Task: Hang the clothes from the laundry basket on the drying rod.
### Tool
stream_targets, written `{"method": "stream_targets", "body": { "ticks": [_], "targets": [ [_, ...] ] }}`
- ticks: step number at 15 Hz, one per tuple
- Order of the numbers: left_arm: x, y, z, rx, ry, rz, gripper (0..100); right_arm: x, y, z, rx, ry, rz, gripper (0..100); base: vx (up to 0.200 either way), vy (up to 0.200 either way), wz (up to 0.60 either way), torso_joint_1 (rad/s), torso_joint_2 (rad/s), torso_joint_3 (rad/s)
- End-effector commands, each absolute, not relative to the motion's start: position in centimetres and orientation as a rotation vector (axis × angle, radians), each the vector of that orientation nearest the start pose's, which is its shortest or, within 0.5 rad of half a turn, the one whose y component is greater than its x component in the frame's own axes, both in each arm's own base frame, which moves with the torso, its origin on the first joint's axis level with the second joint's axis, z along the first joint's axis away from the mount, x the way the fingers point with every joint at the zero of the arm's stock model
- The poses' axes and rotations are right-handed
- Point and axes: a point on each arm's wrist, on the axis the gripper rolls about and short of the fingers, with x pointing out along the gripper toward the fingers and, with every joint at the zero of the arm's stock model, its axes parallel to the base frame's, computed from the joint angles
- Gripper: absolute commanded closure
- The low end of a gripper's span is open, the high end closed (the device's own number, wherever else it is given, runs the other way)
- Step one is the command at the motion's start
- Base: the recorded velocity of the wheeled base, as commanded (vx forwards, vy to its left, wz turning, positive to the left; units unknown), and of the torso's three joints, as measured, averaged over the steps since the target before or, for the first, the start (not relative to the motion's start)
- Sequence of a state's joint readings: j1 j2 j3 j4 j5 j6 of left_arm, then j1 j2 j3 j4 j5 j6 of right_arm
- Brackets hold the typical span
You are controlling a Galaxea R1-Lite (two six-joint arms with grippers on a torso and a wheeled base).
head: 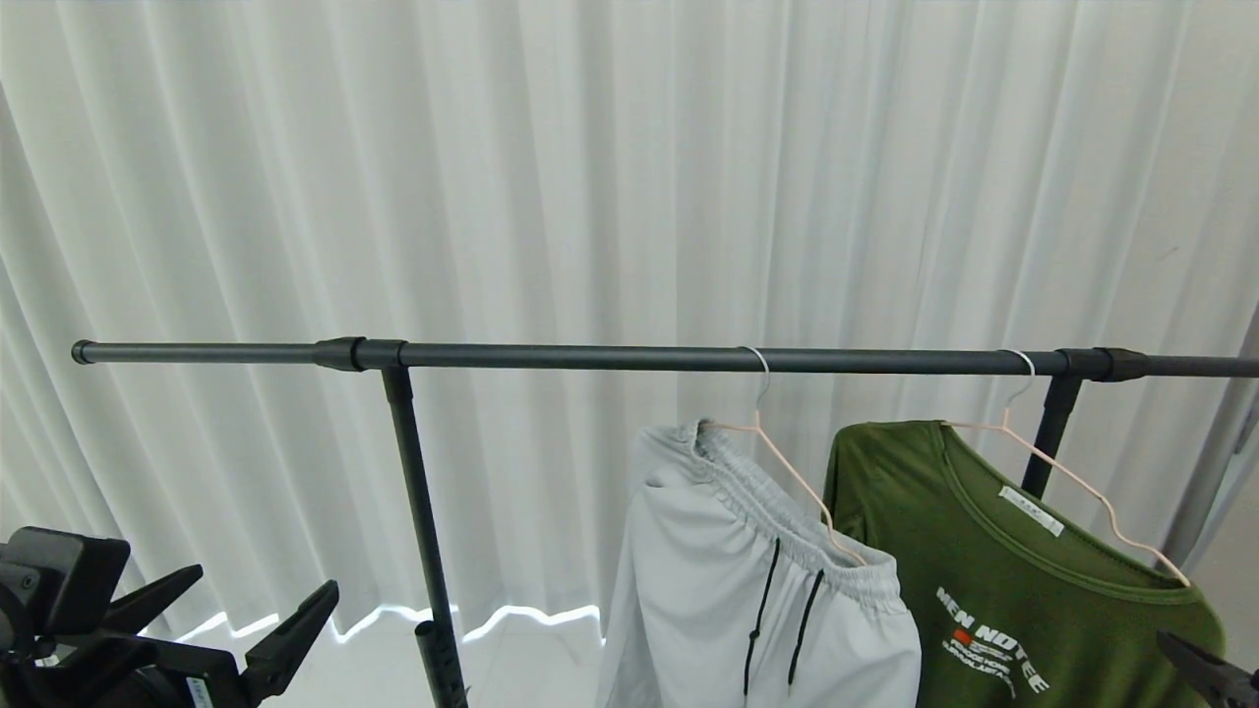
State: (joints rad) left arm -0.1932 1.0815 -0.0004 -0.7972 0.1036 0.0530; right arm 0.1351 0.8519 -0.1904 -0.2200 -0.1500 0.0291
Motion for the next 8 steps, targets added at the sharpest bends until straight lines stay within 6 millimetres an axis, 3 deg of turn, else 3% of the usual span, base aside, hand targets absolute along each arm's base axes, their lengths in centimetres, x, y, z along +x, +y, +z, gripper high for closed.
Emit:
{"method": "stream_targets", "body": {
  "ticks": [1, 8],
  "targets": [
    [10.18, -1.67, 12.00, 0.093, 0.254, -0.086, 0, 7.94, 0.74, 13.13, -0.035, 0.455, -0.022, 0, 0.000, 0.000, 0.00, 0.000, 0.00, 0.000],
    [10.28, -1.19, 11.97, 0.090, 0.259, -0.040, 0, 8.25, 0.75, 13.24, -0.029, 0.451, -0.026, 0, -0.200, 0.000, 0.00, 0.000, 0.00, 0.002]
  ]
}}
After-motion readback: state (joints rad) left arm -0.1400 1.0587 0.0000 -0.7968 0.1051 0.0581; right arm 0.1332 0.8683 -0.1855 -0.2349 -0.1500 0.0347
